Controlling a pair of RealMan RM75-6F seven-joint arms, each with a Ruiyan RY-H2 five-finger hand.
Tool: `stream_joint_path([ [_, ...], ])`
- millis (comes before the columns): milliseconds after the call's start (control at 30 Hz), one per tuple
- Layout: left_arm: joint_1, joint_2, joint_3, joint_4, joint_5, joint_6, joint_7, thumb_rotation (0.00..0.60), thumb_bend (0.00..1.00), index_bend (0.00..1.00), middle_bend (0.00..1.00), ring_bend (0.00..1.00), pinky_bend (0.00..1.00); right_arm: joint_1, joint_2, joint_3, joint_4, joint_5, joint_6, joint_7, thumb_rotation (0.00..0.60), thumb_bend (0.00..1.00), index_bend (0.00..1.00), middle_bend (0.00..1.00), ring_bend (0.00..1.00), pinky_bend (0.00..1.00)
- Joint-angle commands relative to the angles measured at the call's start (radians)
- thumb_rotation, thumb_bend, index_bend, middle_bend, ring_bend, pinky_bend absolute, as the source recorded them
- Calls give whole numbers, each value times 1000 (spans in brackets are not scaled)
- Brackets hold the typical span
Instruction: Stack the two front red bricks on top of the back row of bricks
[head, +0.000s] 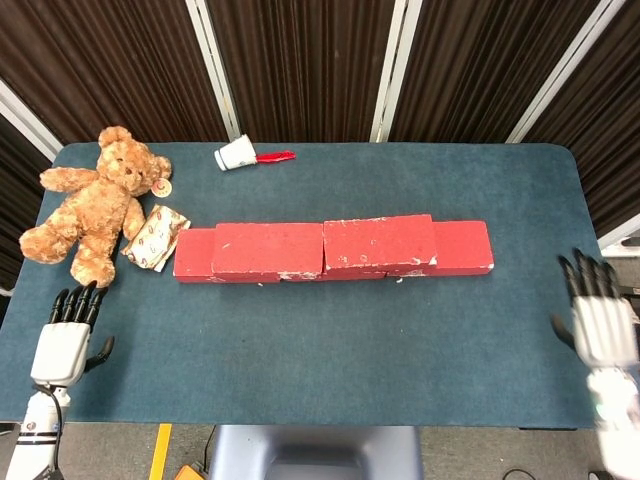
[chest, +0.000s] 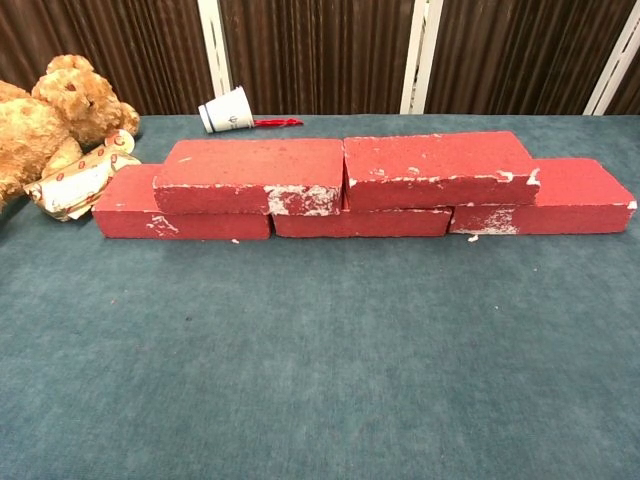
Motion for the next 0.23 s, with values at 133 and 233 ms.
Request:
stream_joint_path([
  [133,6,30,2,-40,3,-4,3,600,372,0,0,0,3,-67,50,-42,-58,-68,33,-7,600,372,0,0,0,0],
  [233,9,32,4,-44,9,2,10,600,371,0,0,0,4,-76,56,-40,-70,-80,31,-14,600,371,0,0,0,0],
])
